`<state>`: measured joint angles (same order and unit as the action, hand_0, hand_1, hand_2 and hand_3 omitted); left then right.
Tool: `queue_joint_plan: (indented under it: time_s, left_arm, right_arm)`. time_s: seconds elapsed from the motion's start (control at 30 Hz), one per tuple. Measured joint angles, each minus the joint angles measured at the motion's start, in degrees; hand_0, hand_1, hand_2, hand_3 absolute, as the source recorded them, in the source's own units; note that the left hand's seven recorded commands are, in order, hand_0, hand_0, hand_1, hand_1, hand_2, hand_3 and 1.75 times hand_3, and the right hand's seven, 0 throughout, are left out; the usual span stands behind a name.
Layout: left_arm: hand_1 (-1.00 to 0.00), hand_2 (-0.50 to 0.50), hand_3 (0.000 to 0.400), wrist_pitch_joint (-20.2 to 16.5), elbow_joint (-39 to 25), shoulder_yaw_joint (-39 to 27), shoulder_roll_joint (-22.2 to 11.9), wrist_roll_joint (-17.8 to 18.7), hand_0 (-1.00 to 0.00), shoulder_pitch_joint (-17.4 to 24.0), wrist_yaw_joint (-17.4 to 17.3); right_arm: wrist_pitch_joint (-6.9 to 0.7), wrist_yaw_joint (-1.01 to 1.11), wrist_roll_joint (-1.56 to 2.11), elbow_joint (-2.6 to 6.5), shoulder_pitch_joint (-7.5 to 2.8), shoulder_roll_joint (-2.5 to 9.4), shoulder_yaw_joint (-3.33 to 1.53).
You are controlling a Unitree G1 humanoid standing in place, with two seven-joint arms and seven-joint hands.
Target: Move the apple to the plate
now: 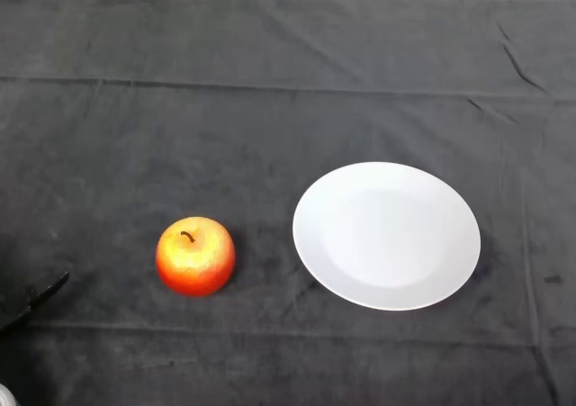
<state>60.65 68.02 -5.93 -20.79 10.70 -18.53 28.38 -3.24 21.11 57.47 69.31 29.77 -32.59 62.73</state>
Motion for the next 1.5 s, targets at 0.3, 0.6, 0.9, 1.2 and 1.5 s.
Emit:
queue_joint_plan:
  time_s: [0.3, 0.6, 0.9, 1.2, 1.5]
  left_arm:
    - [0.0, 0.0, 0.0, 0.0, 0.01, 0.0, 0.06, -1.04, 0.0, -0.06, 0.1]
    - [0.0, 0.0, 0.0, 0.0, 0.01, -0.01, 0.08, -1.22, 0.0, -0.1, 0.11]
    - [0.0, 0.0, 0.0, -0.04, 0.0, 0.0, 0.08, -2.36, 0.0, -0.15, 0.14]
    - [0.0, 0.0, 0.0, -2.55, -0.08, 0.03, 0.07, -3.16, 0.0, -0.31, -0.24]
    - [0.0, 0.0, 0.0, -6.17, -2.55, 0.04, 0.06, -3.13, 0.0, -0.31, -3.1]
  right_arm:
    - [0.0, 0.0, 0.0, 0.0, 0.0, 0.0, 0.0]
    - [0.0, 0.0, 0.0, 0.0, 0.0, 0.0, 0.0]
    - [0.0, 0.0, 0.0, 0.0, 0.0, 0.0, 0.0]
    - [0.0, 0.0, 0.0, 0.0, 0.0, 0.0, 0.0]
    - [0.0, 0.0, 0.0, 0.0, 0.0, 0.0, 0.0]
